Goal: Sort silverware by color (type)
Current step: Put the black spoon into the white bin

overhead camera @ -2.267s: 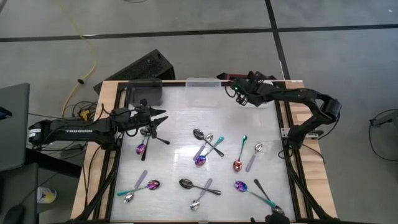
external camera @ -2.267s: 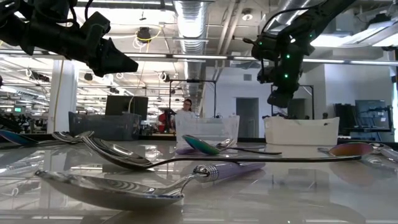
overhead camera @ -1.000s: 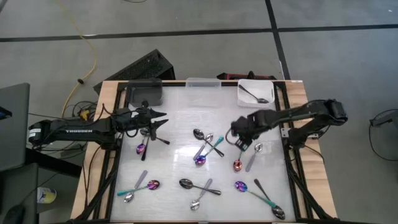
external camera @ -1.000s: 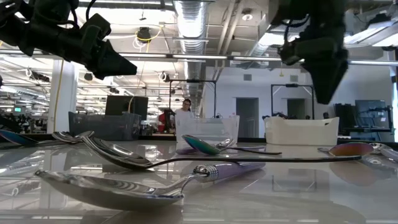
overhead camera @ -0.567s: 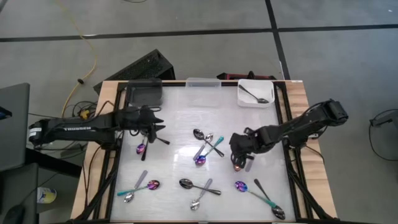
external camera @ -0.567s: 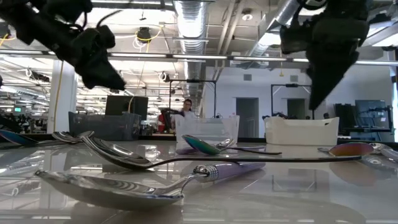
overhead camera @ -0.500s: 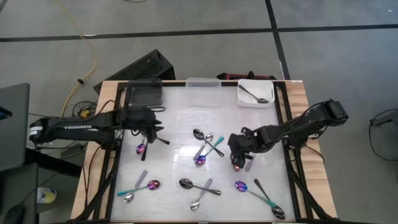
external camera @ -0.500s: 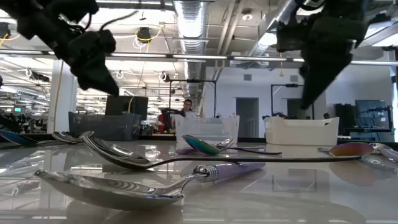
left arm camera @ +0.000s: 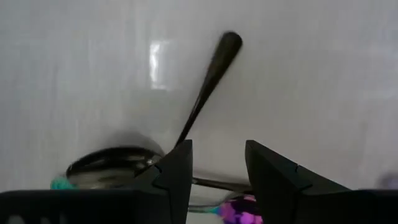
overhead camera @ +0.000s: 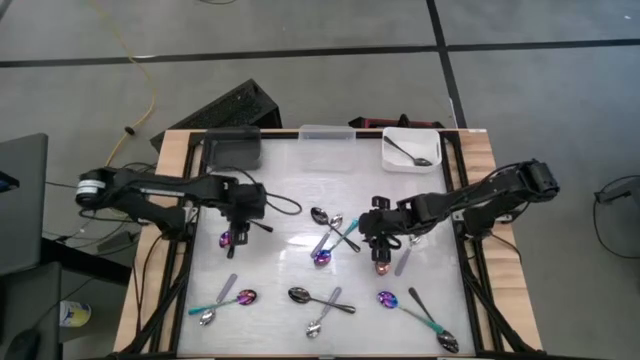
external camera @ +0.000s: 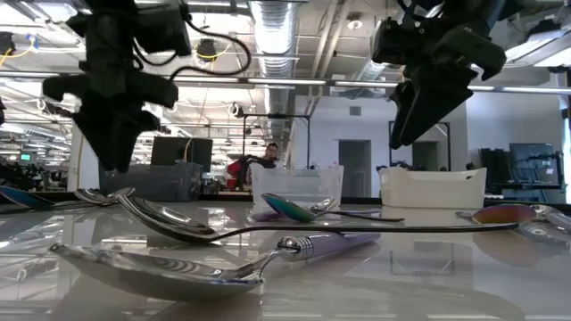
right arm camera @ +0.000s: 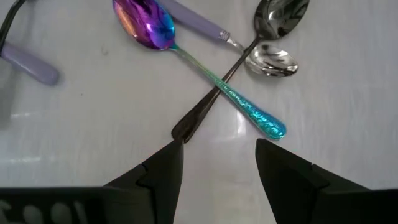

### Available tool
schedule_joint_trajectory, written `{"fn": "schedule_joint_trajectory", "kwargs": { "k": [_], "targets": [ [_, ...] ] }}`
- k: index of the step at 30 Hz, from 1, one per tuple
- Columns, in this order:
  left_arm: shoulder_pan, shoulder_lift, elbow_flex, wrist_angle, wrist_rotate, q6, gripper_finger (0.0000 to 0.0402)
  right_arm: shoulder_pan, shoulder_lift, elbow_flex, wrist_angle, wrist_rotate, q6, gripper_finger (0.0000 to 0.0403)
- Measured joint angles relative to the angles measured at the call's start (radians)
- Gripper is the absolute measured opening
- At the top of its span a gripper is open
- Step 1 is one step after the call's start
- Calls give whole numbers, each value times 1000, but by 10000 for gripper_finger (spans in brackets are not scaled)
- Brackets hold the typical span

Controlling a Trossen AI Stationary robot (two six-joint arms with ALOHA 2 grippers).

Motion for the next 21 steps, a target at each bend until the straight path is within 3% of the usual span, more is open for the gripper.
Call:
{"fn": "schedule_joint_trajectory", "kwargs": {
  "k": [9, 14, 21],
  "targets": [
    [-1, 142, -1, 5, -28, 110, 132, -41, 0, 0, 0, -22, -20, 223],
    [-1, 157, -1, 46, -102, 158, 132, -49, 0, 0, 14, -22, -37, 223],
    [24, 157, -12, 68, -107, 191, 132, -48, 0, 0, 20, -23, -36, 223]
  ]
}}
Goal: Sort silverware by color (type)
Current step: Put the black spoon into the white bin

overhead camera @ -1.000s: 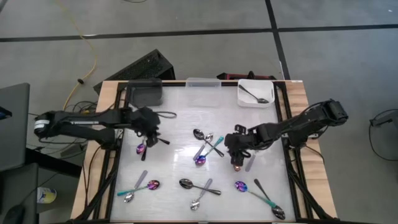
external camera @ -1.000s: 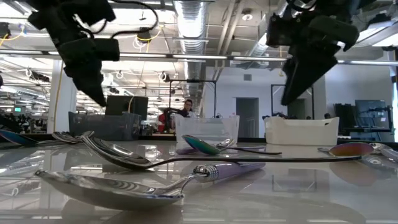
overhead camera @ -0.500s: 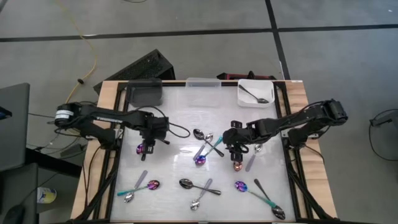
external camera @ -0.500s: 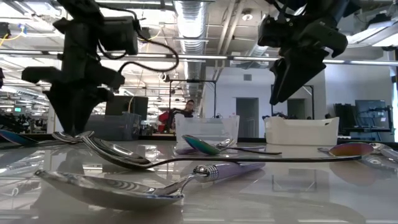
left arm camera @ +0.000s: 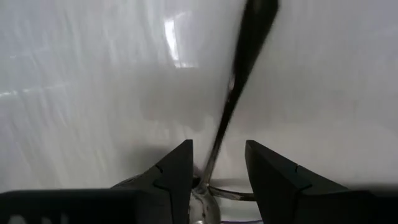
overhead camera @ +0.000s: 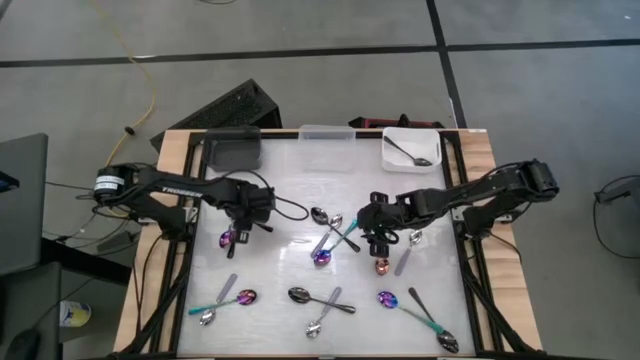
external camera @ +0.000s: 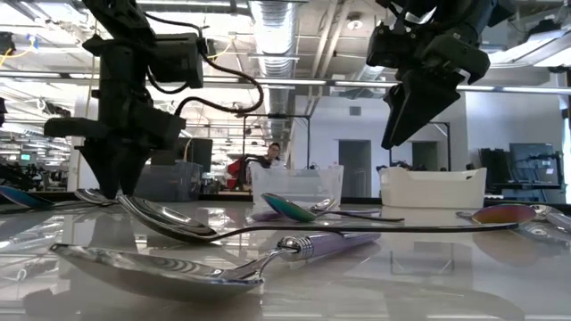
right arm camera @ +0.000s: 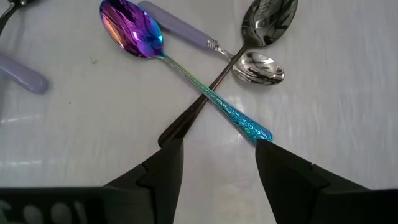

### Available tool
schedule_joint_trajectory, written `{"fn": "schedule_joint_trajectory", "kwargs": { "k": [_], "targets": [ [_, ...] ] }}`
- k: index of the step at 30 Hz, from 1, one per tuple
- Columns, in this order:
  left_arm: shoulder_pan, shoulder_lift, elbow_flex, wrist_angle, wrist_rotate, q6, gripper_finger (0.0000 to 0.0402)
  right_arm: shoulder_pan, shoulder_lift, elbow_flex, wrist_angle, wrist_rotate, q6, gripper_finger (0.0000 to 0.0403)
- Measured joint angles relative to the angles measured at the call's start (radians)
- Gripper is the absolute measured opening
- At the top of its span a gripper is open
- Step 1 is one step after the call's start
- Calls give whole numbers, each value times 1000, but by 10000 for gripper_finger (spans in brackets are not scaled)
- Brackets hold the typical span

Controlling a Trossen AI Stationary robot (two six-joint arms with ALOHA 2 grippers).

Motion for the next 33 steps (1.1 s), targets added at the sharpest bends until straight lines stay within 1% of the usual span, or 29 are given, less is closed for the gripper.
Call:
{"fn": "schedule_joint_trajectory", "kwargs": {
  "k": [3, 7, 11, 14, 16, 20, 21, 25, 28, 30, 33],
  "targets": [
    [21, 0, -26, 32, 11, 0, 132, 0, 0, 0, 0, 0, 0, 223],
    [39, -3, -68, 77, 57, 11, 132, 0, 0, 0, 0, 0, 0, 223],
    [41, -3, -71, 81, 41, 9, 127, 0, 0, 0, 0, 0, 0, 223],
    [40, -3, -71, 79, 38, 18, 101, 0, 0, 0, 0, 0, 6, 223],
    [40, -3, -72, 79, 40, 19, 75, 1, 0, 0, 0, -2, 8, 223],
    [40, -2, -72, 80, 33, 20, 18, 2, 0, 0, 0, -44, 8, 223],
    [41, -2, -68, 80, 30, 18, 9, 2, 0, 0, 0, -43, 8, 223],
    [41, 6, -3, 36, 25, 11, 7, 4, 0, 0, -8, -40, 3, 223],
    [41, 2, 103, -14, 25, 16, 3, 9, -2, 1, -39, -18, -25, 223],
    [41, 3, 178, -64, 26, 13, 2, 15, -19, 1, -92, -1, -42, 223],
    [41, 2, 293, -64, 27, 3, 2, 27, -57, 1, -161, 27, -41, 223]
  ]
}}
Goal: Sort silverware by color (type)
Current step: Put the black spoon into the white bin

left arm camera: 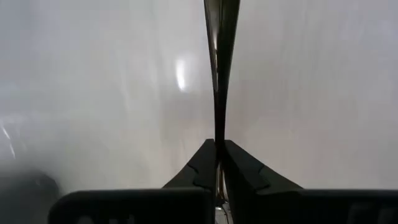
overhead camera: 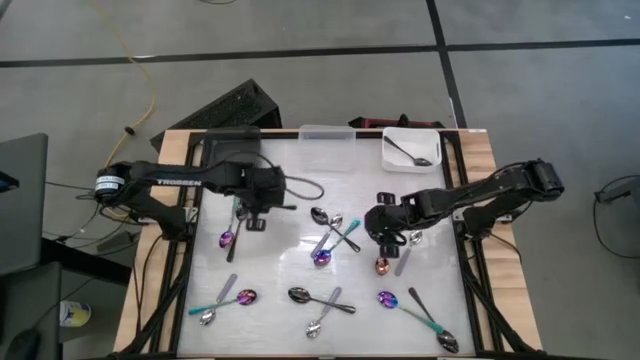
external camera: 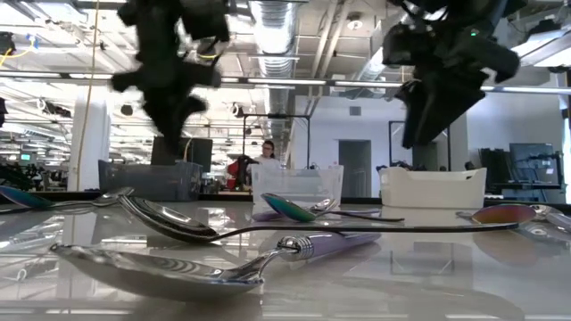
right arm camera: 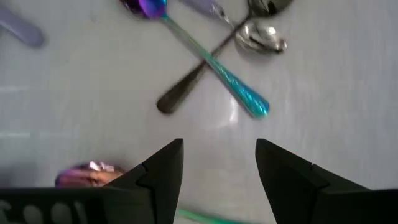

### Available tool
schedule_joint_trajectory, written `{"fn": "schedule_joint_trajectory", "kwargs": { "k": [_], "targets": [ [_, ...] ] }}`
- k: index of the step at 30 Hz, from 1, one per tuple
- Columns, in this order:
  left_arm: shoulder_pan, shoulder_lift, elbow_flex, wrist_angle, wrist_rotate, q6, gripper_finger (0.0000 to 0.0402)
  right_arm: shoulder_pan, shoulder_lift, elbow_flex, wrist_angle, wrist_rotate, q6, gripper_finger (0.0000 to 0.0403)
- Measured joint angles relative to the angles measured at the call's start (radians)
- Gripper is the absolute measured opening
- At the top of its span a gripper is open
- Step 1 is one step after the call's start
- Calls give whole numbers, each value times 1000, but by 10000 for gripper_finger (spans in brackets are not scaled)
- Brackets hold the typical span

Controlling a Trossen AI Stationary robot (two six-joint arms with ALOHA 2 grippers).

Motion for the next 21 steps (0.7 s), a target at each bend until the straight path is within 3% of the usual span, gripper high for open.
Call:
{"fn": "schedule_joint_trajectory", "kwargs": {
  "k": [3, 8, 14, 17, 21],
  "targets": [
    [0, -1, 81, 38, 1, 1, 2, 27, -55, 0, -62, 37, 28, 223],
    [18, 6, 108, 374, 6, 26, 2, 123, -164, 0, -170, 121, 155, 223],
    [67, 131, 118, 858, 24, 42, 2, 304, -263, 0, -321, 395, 377, 223],
    [104, 250, 201, 912, 89, 30, 2, 382, -289, 0, -404, 500, 493, 223],
    [135, 432, 418, 850, 178, 16, 2, 438, -302, 0, -469, 555, 600, 223]
  ]
}}
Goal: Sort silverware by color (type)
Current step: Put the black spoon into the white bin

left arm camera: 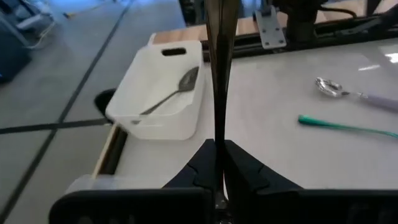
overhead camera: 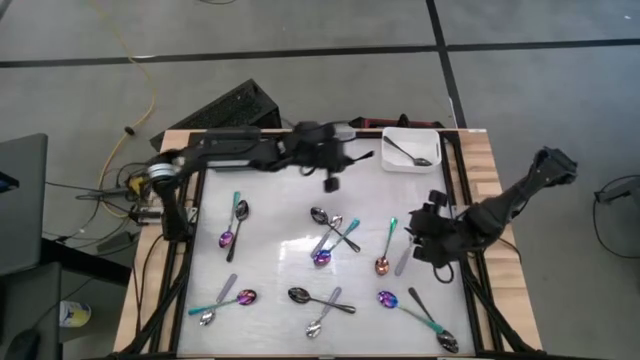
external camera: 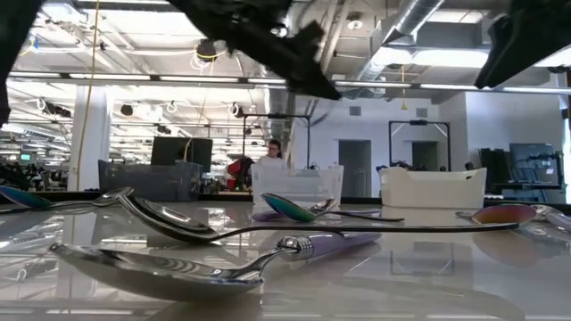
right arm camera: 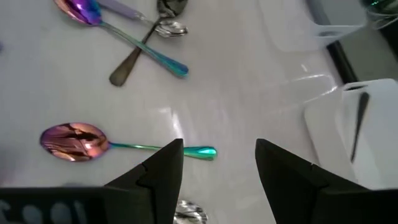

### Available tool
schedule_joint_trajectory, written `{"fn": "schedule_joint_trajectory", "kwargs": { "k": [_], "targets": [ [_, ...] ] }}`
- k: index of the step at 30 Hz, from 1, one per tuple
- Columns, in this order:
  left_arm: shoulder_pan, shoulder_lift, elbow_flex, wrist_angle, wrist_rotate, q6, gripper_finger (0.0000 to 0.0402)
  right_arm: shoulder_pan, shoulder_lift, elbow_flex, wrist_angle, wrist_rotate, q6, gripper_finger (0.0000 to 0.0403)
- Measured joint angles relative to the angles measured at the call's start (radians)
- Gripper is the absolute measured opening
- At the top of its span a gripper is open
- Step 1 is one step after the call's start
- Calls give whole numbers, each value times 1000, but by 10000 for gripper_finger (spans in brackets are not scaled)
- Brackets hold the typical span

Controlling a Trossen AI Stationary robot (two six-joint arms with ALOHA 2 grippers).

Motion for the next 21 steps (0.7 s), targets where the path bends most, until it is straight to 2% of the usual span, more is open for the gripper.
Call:
{"fn": "schedule_joint_trajectory", "kwargs": {
  "k": [7, 14, 15, 17, 21],
  "targets": [
    [21, 317, 437, -105, 68, 63, 2, 50, 0, 0, -57, 31, 103, 223],
    [29, 609, 884, -213, 61, 125, 2, 94, 0, 0, -108, 59, 166, 223],
    [28, 647, 919, -191, 56, 140, 2, 98, 0, 0, -114, 60, 172, 223],
    [26, 664, 870, -54, 47, 180, 2, 108, 0, 0, -119, 60, 179, 223],
    [19, 706, 855, 58, -9, 291, 2, 126, 0, 0, -124, 61, 185, 223]
  ]
}}
